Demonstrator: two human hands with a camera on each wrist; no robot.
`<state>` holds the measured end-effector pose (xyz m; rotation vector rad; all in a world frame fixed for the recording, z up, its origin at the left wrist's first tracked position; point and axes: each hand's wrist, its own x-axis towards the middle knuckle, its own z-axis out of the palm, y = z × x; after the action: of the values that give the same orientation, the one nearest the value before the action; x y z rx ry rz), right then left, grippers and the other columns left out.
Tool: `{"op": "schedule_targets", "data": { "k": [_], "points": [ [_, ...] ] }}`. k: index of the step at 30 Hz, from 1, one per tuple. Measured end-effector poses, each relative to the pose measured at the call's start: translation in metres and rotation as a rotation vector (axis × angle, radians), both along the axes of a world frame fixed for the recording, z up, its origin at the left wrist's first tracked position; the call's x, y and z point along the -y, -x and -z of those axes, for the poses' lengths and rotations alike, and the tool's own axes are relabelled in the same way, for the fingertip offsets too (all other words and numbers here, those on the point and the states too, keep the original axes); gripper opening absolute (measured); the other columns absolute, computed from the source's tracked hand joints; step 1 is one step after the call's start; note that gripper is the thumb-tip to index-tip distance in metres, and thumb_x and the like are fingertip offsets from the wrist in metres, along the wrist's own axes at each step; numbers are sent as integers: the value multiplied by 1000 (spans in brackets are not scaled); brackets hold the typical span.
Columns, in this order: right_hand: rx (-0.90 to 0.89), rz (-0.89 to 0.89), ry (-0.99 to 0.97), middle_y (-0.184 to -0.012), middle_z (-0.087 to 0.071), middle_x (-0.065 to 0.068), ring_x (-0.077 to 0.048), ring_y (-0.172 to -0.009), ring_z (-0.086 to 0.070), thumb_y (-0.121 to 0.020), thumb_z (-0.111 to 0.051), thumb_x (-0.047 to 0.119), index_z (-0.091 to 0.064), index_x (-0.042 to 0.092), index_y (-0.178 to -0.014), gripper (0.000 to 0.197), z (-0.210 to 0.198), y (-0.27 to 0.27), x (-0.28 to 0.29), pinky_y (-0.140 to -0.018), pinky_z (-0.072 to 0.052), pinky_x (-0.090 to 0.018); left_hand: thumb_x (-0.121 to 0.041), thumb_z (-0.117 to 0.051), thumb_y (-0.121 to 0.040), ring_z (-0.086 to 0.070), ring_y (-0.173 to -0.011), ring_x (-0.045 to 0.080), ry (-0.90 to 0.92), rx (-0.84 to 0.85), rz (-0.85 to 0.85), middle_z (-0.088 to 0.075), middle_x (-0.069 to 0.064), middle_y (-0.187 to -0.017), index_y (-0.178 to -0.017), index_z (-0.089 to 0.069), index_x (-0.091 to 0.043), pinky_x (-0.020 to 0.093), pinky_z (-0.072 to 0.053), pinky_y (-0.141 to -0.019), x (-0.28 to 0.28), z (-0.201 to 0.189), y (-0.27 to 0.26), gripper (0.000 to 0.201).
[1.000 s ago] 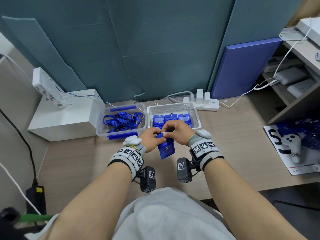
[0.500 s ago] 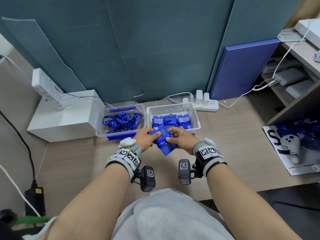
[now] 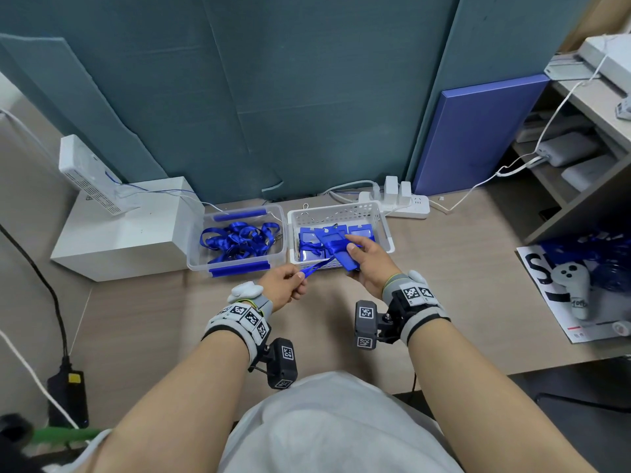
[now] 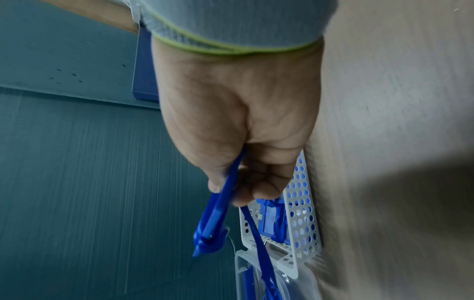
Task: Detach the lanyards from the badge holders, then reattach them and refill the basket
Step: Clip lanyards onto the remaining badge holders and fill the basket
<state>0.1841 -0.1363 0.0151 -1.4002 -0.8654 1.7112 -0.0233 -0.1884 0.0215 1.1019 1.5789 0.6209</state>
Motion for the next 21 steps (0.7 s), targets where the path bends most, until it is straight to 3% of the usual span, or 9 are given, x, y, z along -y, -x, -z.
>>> {"op": "schedule_targets", "data": {
  "k": [3, 5, 6, 8, 11, 14, 16, 18, 21],
  "points": [
    [148, -19, -4, -123, -61, -10, -16, -89, -61, -107, -43, 13, -52, 16, -141, 35, 2, -1, -2, -70, -54, -32, -20, -57, -100, -57, -64, 16, -57, -122, 10, -67, 11, -78, -71, -66, -19, 24, -45, -61, -2, 8, 8, 30],
    [315, -83, -58, -134, -60, -8, -22, -108, -63, -106, -45, 16, -54, 18, -141, 36, 4, 0, -1, -92, -56, -42, -26, -64, -96, -60, -72, 14, -111, -161, -5, -72, 10, -82, -70, -72, -20, 28, -45, -70, -6, 6, 11, 28],
    [392, -130, -93, -137, -59, -6, -24, -116, -61, -105, -46, 16, -55, 17, -141, 37, 6, 0, -1, -103, -51, -44, -27, -66, -94, -61, -76, 12, -134, -159, -30, -73, 5, -87, -71, -74, -20, 27, -45, -75, -7, 1, 11, 25],
    [481, -196, -131, -130, -59, -3, -24, -118, -57, -106, -44, 14, -57, 9, -138, 35, 3, 3, 1, -108, -44, -41, -25, -71, -90, -66, -92, 10, -166, -77, -126, -74, -5, -99, -69, -75, -22, 28, -50, -88, -14, -11, 7, 21],
    [504, -246, -101, -125, -61, -9, -29, -115, -60, -105, -45, 21, -57, 16, -129, 27, 1, 14, 3, -102, -50, -46, -27, -78, -83, -67, -83, 17, -231, 44, -231, -76, 7, -87, -58, -63, -22, 41, -55, -83, -25, -23, -2, 29],
    [430, -276, -60, -119, -63, -15, -38, -107, -66, -104, -45, 27, -53, 23, -112, 12, 1, 23, 2, -86, -59, -58, -22, -79, -84, -57, -67, 17, -300, 64, -234, -70, 13, -72, -67, -57, -18, 35, -51, -68, -31, -31, -12, 27],
    [372, -260, -32, -118, -63, -17, -39, -103, -68, -105, -45, 25, -51, 22, -110, 9, -8, 29, 4, -76, -63, -54, -13, -78, -84, -56, -63, 12, -332, 26, -204, -65, 4, -72, -77, -60, -15, 28, -53, -66, -33, -31, -16, 20],
    [301, -237, -15, -120, -62, -18, -36, -98, -68, -106, -46, 21, -50, 17, -114, 10, -14, 32, 6, -66, -63, -45, -9, -77, -84, -63, -71, 13, -346, -87, -158, -69, -1, -80, -84, -66, -21, 31, -59, -75, -34, -26, -18, 16],
    [209, -217, -3, -115, -61, -13, -24, -89, -68, -106, -49, 15, -48, 13, -117, 12, -18, 32, 10, -57, -61, -35, -15, -75, -86, -65, -87, 10, -386, -336, -43, -73, -8, -94, -97, -73, -26, 16, -50, -77, -30, -23, -19, 15]
  ]
}}
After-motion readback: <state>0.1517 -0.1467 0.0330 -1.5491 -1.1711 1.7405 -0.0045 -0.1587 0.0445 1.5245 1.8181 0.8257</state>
